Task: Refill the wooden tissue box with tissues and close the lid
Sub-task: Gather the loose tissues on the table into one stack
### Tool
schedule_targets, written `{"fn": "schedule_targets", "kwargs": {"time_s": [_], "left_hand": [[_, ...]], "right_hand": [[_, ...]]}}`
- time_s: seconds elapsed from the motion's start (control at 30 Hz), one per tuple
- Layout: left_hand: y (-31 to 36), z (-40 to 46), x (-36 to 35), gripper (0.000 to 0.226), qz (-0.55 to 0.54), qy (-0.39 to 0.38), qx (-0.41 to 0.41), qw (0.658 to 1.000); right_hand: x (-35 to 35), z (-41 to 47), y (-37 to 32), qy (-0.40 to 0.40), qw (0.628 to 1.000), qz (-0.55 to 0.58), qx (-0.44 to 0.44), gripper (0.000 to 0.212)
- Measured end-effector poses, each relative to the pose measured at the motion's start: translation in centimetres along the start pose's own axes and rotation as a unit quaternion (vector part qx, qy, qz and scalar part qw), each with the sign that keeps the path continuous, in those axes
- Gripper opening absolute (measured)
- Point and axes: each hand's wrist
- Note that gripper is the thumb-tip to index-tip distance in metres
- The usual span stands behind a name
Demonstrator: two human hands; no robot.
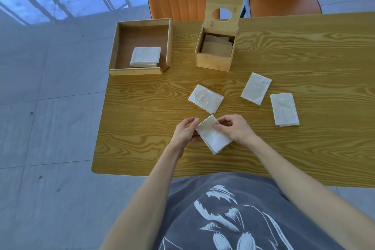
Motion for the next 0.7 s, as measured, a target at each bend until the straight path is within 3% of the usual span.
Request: {"fn": "schedule_targets", "kwargs": {"time_s": [0.37,0.7], "left_hand": [[-0.6,0.0,0.0,0.04,-0.02,0.007,-0.023,1.0],[-0.3,0.1,1.5,0.035,-0.036,0.04,-0.016,0.998]], "right_hand": [[-1.0,0.1,-0.3,0.088,0.969,-0.225,0.044,0.034],[0.5,4.4,-4.4,0.178,0.946,-0.265,0.053,0.031]]}}
Point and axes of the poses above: each hand's wrist, its own z-axis towards the middle knuckle, its own x-axis out of the back of the hand, y = z × x, and after that the axes turned 3 degrees about -z, right-handed
